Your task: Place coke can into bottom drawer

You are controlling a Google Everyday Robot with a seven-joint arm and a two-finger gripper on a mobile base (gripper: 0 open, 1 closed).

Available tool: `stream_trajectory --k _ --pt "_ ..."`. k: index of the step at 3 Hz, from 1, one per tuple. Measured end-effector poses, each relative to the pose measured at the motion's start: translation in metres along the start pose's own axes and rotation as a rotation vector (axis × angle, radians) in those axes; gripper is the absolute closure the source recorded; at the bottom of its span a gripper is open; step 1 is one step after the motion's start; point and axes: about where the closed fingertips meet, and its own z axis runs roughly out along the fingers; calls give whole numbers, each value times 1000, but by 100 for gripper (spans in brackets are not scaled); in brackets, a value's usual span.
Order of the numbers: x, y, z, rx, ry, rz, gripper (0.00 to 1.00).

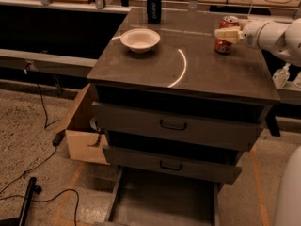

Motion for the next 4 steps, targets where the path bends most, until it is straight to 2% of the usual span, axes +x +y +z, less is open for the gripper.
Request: stream_trajectory --k 1,2,3,4 --pt "-1 0 0 -19 -1 -10 64" --pt "-20 2 -27 -67 -48 -16 87" --pt "-38 16 -84 -149 -81 56 100" --pt "-28 60 -135 -281 -14 150 100"
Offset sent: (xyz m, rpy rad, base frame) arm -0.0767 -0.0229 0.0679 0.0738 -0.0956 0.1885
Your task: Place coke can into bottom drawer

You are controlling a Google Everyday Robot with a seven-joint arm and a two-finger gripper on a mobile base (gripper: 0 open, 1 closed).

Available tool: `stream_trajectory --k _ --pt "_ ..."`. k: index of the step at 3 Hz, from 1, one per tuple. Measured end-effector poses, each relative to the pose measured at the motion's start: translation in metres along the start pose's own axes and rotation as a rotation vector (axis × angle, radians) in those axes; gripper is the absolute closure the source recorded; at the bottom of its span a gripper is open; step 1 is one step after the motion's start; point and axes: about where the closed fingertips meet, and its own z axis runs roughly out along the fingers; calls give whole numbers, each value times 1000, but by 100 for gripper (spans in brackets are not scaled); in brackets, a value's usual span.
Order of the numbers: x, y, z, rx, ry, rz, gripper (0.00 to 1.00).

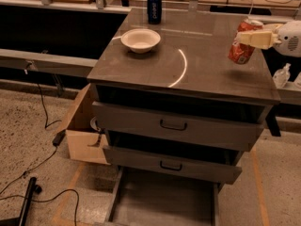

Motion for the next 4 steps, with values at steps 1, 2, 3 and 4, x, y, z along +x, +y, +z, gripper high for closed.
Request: stream_trajectory --k 1,2,3,4 --pt "0 0 0 1 -1 0 100" --pt "-3 17 -10 -7 -7 3 100" --pt "-12 51 -32 -9 -24 27 100" --pt "-1 96 -49 -46 -6 75 100"
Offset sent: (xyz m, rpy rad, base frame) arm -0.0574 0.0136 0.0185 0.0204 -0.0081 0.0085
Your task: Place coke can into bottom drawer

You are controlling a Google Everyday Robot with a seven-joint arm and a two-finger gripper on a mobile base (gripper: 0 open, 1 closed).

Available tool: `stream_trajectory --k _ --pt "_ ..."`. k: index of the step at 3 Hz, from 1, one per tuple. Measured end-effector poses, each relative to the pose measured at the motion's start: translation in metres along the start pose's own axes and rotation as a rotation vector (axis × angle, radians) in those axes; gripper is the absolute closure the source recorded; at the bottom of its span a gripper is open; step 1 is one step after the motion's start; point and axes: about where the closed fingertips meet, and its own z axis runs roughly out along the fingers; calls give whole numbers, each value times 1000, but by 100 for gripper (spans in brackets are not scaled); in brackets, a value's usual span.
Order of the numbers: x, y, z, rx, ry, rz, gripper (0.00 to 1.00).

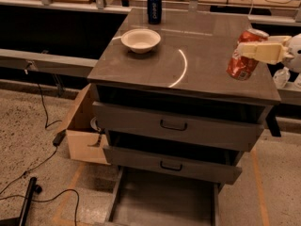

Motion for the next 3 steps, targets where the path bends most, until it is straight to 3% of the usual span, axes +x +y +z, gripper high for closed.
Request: stream_trajectory --k 1,2,3 --pt "0 0 0 0 0 0 100" --pt "4 23 1 -45 -1 30 100" --pt "7 62 -3 -94 -27 75 100"
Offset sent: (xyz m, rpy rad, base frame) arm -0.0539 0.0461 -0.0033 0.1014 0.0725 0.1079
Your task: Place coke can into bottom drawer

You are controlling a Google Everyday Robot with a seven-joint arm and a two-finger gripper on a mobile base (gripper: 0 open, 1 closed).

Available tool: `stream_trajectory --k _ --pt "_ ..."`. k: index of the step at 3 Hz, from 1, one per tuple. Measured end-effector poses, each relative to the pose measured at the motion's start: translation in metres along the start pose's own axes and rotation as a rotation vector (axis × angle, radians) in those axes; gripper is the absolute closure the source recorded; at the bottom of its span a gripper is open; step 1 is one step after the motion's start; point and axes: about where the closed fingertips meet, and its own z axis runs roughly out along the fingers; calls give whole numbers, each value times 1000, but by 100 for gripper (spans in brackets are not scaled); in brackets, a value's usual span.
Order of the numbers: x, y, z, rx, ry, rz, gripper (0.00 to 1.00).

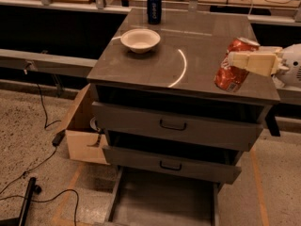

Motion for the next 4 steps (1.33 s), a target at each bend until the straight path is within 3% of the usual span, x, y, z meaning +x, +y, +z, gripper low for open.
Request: stream_trajectory --k 1,2,3,4 --pt "25 52 3 -70 -31 43 100" --pt "46 89 10 -140 -38 -14 100" --pt "99 110 41 -169 23 -122 100" --pt "108 114 45 -174 35 -156 100"
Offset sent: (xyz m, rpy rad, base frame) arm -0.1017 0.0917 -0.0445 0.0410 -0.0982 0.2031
